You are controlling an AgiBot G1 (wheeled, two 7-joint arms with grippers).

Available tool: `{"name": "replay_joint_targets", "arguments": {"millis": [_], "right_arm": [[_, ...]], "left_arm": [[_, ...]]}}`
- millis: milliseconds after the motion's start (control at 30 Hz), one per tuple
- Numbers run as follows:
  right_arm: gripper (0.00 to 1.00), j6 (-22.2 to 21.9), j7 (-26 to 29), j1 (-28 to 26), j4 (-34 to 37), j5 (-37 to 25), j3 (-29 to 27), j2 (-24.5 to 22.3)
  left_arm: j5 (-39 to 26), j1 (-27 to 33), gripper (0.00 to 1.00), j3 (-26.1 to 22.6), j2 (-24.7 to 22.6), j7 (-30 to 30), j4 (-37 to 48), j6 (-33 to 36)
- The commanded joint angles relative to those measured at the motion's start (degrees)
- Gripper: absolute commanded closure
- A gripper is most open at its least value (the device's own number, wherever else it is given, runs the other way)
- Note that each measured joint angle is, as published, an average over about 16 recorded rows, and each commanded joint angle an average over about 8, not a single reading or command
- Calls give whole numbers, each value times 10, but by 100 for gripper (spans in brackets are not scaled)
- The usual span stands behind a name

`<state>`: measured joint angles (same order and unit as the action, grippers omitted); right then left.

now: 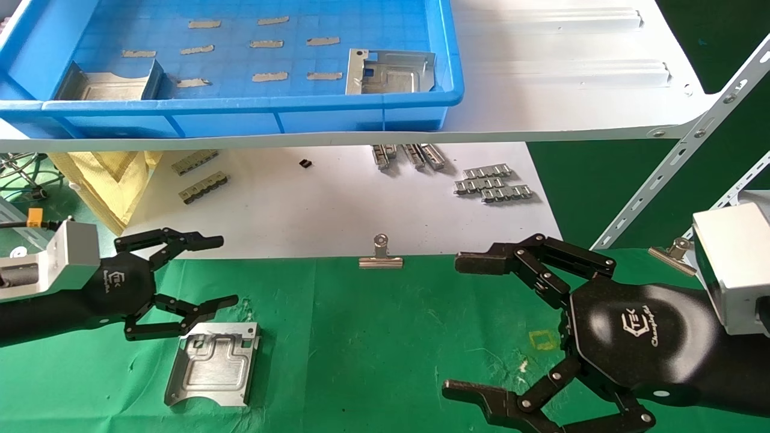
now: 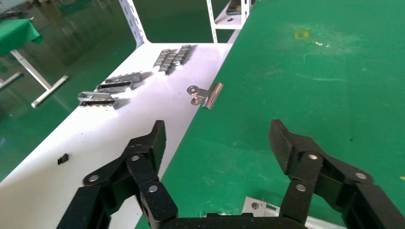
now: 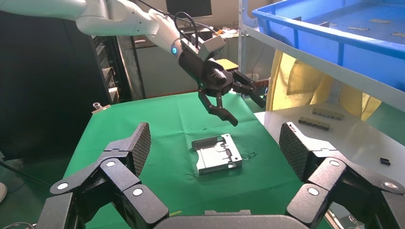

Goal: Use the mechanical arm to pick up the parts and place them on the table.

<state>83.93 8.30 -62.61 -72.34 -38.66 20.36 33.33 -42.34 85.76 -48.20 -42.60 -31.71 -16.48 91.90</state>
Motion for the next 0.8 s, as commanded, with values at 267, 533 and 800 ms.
{"name": "replay_joint_targets", "arguments": {"millis": [267,533,800], "right_arm": [[0,0,0,0,0,0,0,0],[0,0,0,0,0,0,0,0],[0,0,0,0,0,0,0,0]], "left_arm": [[-7,-9,0,17,3,19,-31,-4],[-5,-42,0,60,13,76,-107,-12],[-4,-76,0,104,24,134,-184,-20]]}}
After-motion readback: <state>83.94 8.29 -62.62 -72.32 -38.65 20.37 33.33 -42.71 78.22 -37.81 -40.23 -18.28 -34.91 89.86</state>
